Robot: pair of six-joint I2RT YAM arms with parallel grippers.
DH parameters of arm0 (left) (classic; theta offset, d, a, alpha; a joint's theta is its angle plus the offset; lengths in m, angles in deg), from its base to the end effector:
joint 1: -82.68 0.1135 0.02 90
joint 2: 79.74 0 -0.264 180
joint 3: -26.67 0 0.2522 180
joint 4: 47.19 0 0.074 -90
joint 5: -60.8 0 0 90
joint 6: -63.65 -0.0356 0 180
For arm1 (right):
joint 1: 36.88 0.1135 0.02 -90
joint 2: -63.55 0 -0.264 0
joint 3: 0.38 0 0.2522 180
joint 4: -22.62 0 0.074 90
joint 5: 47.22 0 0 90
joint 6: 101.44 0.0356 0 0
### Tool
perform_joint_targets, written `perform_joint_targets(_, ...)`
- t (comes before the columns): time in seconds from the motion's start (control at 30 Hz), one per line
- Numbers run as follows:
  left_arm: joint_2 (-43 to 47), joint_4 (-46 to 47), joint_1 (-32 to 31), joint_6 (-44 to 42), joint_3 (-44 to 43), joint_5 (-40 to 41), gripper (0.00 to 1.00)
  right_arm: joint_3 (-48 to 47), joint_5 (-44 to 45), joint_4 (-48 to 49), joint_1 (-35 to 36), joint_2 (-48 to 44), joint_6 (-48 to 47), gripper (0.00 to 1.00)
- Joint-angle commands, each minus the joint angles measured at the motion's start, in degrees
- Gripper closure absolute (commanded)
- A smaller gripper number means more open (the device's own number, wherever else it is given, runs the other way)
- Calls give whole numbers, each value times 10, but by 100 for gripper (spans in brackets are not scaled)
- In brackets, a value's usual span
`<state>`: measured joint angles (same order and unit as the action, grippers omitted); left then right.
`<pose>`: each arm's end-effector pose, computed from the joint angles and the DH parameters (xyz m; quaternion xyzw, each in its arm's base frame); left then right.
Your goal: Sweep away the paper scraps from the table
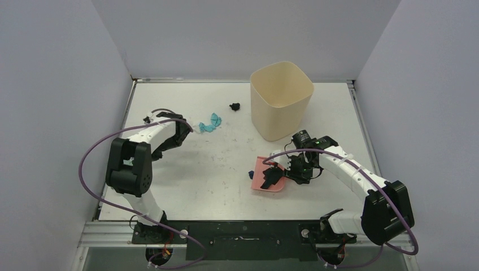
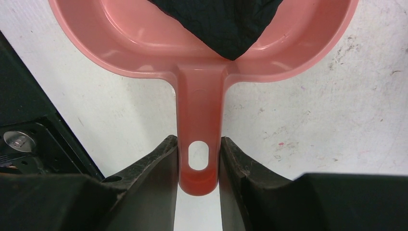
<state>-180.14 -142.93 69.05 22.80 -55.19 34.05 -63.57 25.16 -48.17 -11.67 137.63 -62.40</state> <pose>0.2696 -0.0327 0.2109 -0.1489 0.8264 0.5309 0.1141 0.1862 0.0996 0.2129 -0.6167 0.7689 0.1329 0.1039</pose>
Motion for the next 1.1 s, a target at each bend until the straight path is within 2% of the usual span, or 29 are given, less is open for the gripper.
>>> perform_joint_targets(0.0,18,67,12,-78,8,-70,100,0,-7,14,2,-20,-13,95)
perform_joint_targets(0.17,30,99,9,-129,14,-180,100,-9,1,13,3,-8,-12,95)
perform_joint_targets(0.3,39,87,-22,-135,9,-223,100,-20,6,-2,2,-3,-7,95)
perform_joint_targets(0.57,73,73,-165,-123,-22,-269,100,-28,73,-27,3,14,-15,95)
perform_joint_targets(0.67,111,131,-227,-123,-31,-300,100,-29,92,-38,3,17,-15,95)
perform_joint_targets(0.87,149,252,-249,-133,-23,-489,100,-26,119,-53,5,19,-3,95)
perform_joint_targets(1.07,164,317,-293,-116,-47,-561,100,-25,136,-49,5,23,5,95)
